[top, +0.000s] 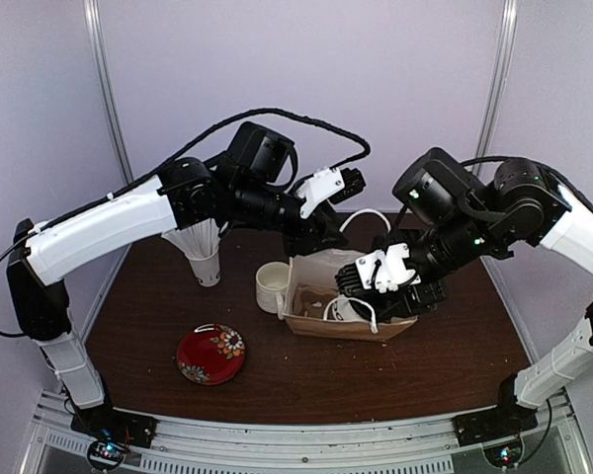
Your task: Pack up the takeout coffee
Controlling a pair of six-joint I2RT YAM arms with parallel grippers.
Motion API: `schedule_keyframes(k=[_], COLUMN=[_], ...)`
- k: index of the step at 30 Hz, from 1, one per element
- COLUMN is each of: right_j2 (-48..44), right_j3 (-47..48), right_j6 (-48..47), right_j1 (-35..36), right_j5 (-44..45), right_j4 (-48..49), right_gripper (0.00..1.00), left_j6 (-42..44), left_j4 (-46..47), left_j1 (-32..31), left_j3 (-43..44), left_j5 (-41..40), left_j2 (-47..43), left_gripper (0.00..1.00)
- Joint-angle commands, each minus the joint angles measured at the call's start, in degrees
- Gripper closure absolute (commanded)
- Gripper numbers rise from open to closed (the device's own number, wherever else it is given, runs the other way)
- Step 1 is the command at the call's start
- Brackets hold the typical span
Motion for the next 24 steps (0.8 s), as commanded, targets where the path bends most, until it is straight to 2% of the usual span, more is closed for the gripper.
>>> schedule_keyframes(k=[1,7,14,19,24], right_j2=[0.3,0.3,-0.5,-0.7,-1.1], right_j3=[2.7,-4.0,-10.1,-12.6,-15.3], right_j6=[-0.9,0.0,1.6,1.8,2.3], right_j1=[0.4,0.2,0.0,-0.1,0.2], right_j5=[2.7,8.3,10.8,14.0,14.5], right_j4=[0.2,4.8,8.8,10.2,9.5], right_gripper=[0.57,0.58,0.58,0.58,0.58], left_j6=[-0.5,-0.8,-1.9,-4.1,-6.3], left_j4=[0.8,0.9,1.3,1.9,7.7], left_j1=[0.3,0.5,0.6,0.9,0.9], left_j3=[-1.0,-1.7,-2.0,-3.0,-8.1], left_j5=[-0.4,0.4,0.6,-0.7,0.3], left_j2=[-0.6,-0.9,-1.3,-3.3,-8.1], left_gripper=[0.63,0.66,0.67,0.5,0.34])
